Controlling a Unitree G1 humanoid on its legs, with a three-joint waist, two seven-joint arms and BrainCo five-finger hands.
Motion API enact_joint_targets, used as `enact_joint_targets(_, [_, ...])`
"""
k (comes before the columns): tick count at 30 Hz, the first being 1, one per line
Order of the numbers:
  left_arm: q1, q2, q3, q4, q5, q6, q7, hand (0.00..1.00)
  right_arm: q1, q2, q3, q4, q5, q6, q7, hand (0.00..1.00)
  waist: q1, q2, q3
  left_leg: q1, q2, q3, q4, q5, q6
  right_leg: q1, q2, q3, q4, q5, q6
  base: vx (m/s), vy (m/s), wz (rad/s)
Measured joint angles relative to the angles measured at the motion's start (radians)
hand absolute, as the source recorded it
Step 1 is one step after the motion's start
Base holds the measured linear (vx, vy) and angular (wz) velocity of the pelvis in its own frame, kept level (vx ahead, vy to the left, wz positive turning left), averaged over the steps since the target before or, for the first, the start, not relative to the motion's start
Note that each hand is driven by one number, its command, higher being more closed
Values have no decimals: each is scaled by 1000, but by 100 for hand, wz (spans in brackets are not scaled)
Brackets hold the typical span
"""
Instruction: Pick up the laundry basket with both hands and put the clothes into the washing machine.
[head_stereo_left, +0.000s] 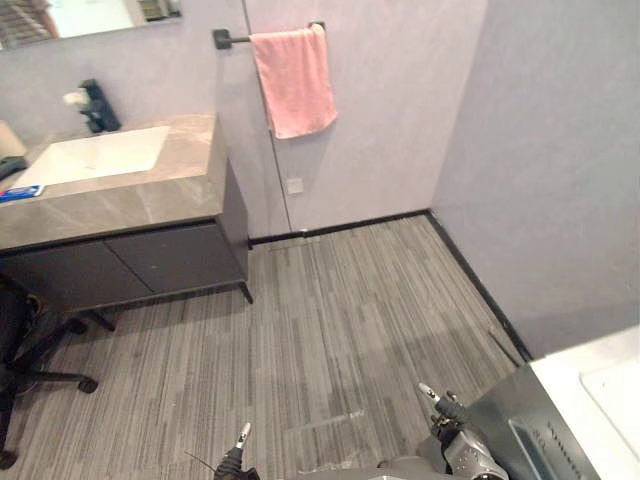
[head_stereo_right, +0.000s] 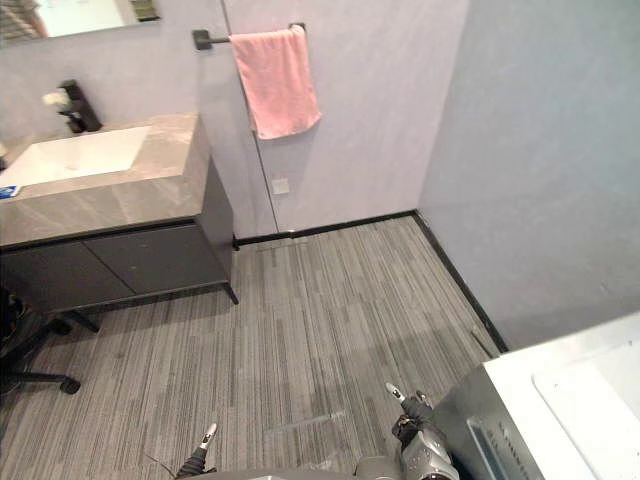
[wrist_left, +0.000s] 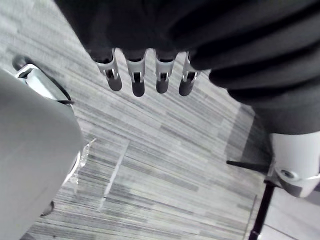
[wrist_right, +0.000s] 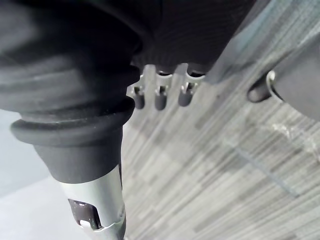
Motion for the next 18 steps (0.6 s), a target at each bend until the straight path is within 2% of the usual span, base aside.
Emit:
enact_joint_targets(1, [1,0,0,-2,0,0,1,0,7,4,-8,1,0,0,0,0,1,3,2,-19,17,38,41,14,-3,19,4,-12,-10,1,-5,47,-162,54])
enact_joint_targets(3, [8,7,-1,-1,3,2,2,0,23,21,-19,5,1,0,-12,0,-4,3,6,-42,90,215,93,21,-10,76,3,-59,-42,-4,-23,-25,-95,61])
enact_joint_targets(4, [7,8,-1,-2,7,3,3,0,33,26,-26,7,3,1,-21,0,-4,-4,8,-32,118,332,64,-4,12,93,-10,-88,-63,-4,-24,-56,-36,73])
enact_joint_targets(5, [7,9,-2,-2,14,3,6,0,36,27,-34,11,5,1,-23,0,-6,-7,8,-23,116,376,25,-23,10,99,-21,-102,-72,-4,-22,-103,40,88])
enact_joint_targets(7, [11,5,-10,9,53,8,21,0,34,27,-71,46,10,1,-24,0,-5,-14,8,75,68,483,-265,-46,29,86,-58,-132,-78,-12,6,-93,106,79])
enact_joint_targets(8, [10,0,-8,10,58,12,21,0,32,26,-80,50,10,2,-24,0,-4,-10,9,103,56,492,-345,-54,22,78,-61,-134,-75,-9,12,-54,149,48])
enact_joint_targets(10, [13,12,38,9,83,23,29,0,29,31,-107,62,7,2,-25,0,1,-35,26,130,6,496,-441,-7,15,77,-90,-117,-82,19,25,-55,145,22])
enact_joint_targets(11, [16,19,37,11,85,23,41,0,32,31,-108,71,-2,3,-25,0,-1,-41,26,141,-18,496,-478,12,23,77,-103,-116,-95,31,30,-47,105,9])
enact_joint_targets(14, [12,24,35,25,98,23,39,0,49,29,-138,75,-3,7,-25,0,0,-51,15,151,-45,492,-530,37,35,79,-118,-115,-130,50,44,-3,117,2])
enact_joint_targets(15, [12,28,31,33,99,22,39,0,51,27,-165,87,-23,17,-24,0,-1,-45,16,155,-55,494,-556,53,39,80,-120,-113,-150,61,48,20,54,-4])
enact_joint_targets(18, [8,37,15,47,98,22,38,0,57,15,-190,128,-44,24,-25,0,-1,-51,12,170,-66,494,-595,74,44,95,-119,-117,-194,85,54,56,51,1])
